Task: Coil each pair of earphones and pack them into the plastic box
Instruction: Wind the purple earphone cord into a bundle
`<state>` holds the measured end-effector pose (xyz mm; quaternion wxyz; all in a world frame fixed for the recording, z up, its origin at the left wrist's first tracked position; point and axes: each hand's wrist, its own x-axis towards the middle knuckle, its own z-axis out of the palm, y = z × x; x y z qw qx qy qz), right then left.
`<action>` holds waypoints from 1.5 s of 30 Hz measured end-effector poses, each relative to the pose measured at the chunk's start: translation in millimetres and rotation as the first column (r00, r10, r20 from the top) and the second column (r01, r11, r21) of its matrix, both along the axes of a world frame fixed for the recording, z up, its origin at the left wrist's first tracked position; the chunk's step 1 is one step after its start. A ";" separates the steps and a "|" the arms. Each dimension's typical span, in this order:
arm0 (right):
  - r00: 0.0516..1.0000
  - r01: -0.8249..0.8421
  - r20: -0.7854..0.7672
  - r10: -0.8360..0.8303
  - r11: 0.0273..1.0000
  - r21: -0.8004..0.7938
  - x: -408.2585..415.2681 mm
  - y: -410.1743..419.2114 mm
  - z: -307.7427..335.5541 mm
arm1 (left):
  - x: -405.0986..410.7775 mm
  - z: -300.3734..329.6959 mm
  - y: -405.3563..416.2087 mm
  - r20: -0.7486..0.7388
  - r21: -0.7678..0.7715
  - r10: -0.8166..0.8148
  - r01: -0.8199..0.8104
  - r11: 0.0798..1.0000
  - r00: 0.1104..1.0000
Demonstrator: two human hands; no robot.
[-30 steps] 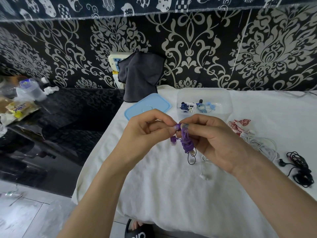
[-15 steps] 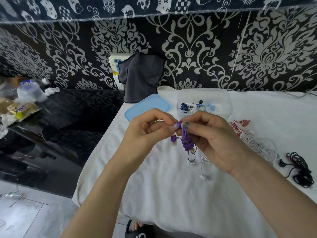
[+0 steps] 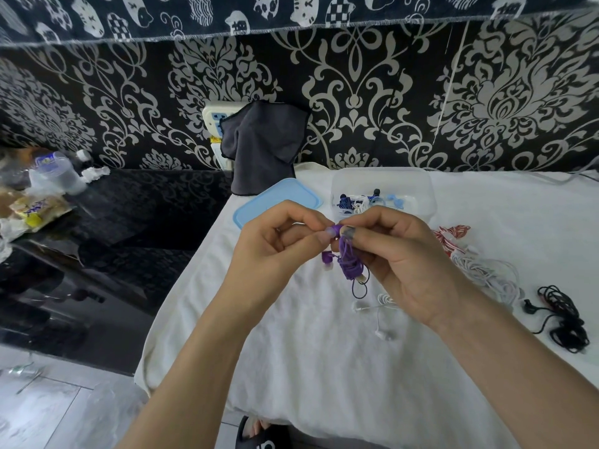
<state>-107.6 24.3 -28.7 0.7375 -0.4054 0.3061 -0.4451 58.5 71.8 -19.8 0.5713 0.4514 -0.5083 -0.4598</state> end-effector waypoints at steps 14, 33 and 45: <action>0.990 -0.032 -0.141 0.015 0.992 -0.123 -7.5 -3.7 2.4 | 0.4 2.5 -0.4 -0.007 0.095 -0.014 0.015 0.995 1.000; 0.994 -0.099 -0.042 0.099 0.995 0.005 -5.5 -3.8 1.6 | 4.2 3.5 -1.6 -0.103 0.208 -0.079 0.099 0.973 0.992; 0.993 -0.114 0.047 0.107 0.980 0.166 -2.0 1.1 8.2 | -9.6 -2.3 3.5 0.399 -0.306 0.228 -0.106 0.946 0.888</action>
